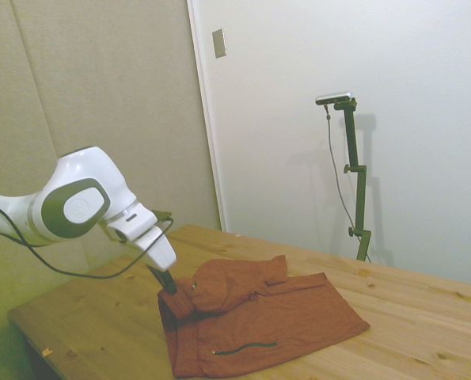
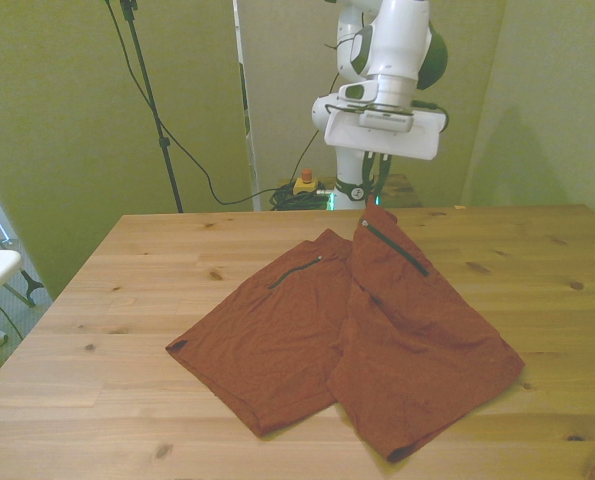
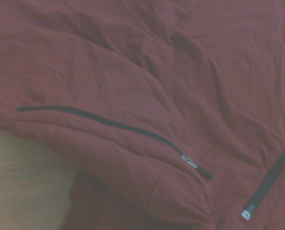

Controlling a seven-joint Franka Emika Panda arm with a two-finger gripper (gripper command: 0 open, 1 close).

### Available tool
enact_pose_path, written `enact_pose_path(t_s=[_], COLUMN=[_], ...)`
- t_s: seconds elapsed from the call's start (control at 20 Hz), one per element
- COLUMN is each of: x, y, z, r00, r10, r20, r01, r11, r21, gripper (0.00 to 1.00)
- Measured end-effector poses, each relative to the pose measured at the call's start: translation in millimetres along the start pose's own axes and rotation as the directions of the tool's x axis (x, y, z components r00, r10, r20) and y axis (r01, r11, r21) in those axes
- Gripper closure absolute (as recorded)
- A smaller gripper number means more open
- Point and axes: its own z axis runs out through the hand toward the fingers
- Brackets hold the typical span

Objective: Fold the shorts

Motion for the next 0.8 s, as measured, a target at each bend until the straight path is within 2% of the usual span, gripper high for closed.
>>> enact_pose_path(t_s=[0.05, 0.1, 0.3, 0.55, 0.8], x=[7, 12, 23, 26, 32], y=[13, 25, 52, 60, 72], z=[10, 19, 50, 60, 80], r00=[1.0, 0.999, 0.991, 0.978, 0.967], r10=[0.018, 0.033, 0.069, 0.079, 0.103], r20=[0.013, 0.025, 0.114, 0.192, 0.232], r01=[-0.018, -0.033, -0.07, -0.089, -0.11], r11=[1.0, 0.999, 0.998, 0.995, 0.994], r21=[-0.005, -0.009, 0.004, 0.042, 0.016], gripper=[1.0, 0.0, 0.0, 0.0, 0.0])
